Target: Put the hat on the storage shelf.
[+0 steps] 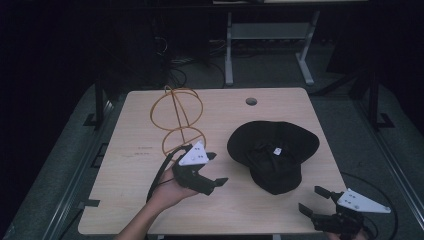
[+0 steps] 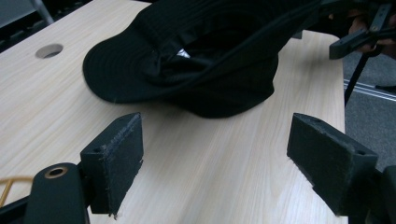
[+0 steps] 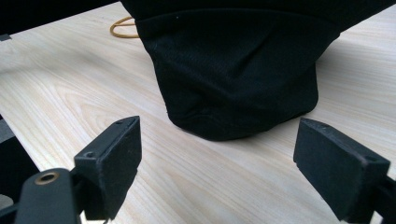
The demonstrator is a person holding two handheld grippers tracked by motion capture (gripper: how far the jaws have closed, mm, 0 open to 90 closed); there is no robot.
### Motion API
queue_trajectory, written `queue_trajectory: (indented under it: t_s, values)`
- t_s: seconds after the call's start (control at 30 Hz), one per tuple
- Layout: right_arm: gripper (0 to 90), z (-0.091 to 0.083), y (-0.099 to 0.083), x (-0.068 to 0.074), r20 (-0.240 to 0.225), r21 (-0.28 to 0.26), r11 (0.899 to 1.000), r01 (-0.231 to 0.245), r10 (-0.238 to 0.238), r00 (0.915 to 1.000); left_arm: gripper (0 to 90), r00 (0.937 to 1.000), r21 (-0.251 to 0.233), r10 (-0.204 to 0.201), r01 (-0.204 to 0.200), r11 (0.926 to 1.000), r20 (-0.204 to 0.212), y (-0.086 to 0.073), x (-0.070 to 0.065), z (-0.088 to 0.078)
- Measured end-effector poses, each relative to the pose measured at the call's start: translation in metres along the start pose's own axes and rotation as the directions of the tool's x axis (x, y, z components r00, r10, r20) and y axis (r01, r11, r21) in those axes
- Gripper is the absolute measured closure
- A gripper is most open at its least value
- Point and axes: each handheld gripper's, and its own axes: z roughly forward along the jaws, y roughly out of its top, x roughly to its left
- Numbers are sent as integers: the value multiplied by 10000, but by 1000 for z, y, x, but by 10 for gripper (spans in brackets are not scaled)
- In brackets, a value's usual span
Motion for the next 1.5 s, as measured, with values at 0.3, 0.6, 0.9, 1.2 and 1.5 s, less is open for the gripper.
queue_trajectory:
  t_s: [0.3, 0.6, 0.9, 1.2, 1.5]
  values:
    - [148, 1, 0, -1, -102, 5, 10000, 34, -34, 9999, 182, 9970, 360, 496, -518, 9980, 592, 29, 0, 28]
    - [148, -1, -1, -3, -130, -34, 10000, -56, 55, 9999, 177, 9926, 1218, 932, -1022, 9873, 775, 38, 6, 67]
    - [148, -1, -1, -1, -165, -68, 10000, -5, 4, 9999, 535, 9869, 1648, 1209, -1375, 9767, 1069, 35, 7, 82]
    - [148, 3, 0, 4, -177, -44, 10000, 63, -64, 9998, 760, 9792, 1224, 1417, -1599, 9795, 1452, 37, -9, 77]
    - [148, 7, 6, 10, -55, -250, 9993, 278, -279, 9996, 852, 9770, 409, 779, -877, 9953, 1986, 36, -17, 70]
